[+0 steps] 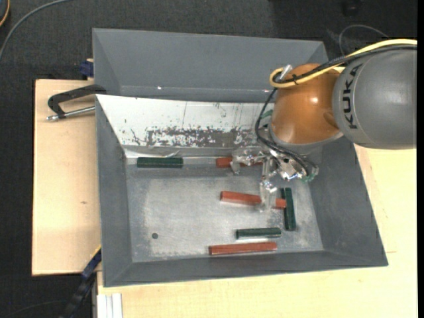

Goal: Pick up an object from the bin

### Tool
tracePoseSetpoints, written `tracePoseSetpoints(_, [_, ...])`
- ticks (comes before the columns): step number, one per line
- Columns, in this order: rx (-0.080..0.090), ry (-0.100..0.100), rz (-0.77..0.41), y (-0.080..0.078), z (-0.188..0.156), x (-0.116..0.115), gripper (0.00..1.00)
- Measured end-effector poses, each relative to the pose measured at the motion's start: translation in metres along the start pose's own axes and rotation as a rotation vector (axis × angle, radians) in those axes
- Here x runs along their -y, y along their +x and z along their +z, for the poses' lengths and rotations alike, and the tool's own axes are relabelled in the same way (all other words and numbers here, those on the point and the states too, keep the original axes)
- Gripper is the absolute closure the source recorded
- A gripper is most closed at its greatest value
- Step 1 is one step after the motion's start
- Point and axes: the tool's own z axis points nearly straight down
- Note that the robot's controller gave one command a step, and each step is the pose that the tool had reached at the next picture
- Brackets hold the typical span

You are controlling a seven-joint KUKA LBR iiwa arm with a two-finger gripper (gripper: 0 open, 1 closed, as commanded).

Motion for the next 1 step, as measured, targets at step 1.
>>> tracePoseSetpoints(1, [0.001, -0.004, -0.005, -0.0016, 0.0006, -0.0039, 1.0])
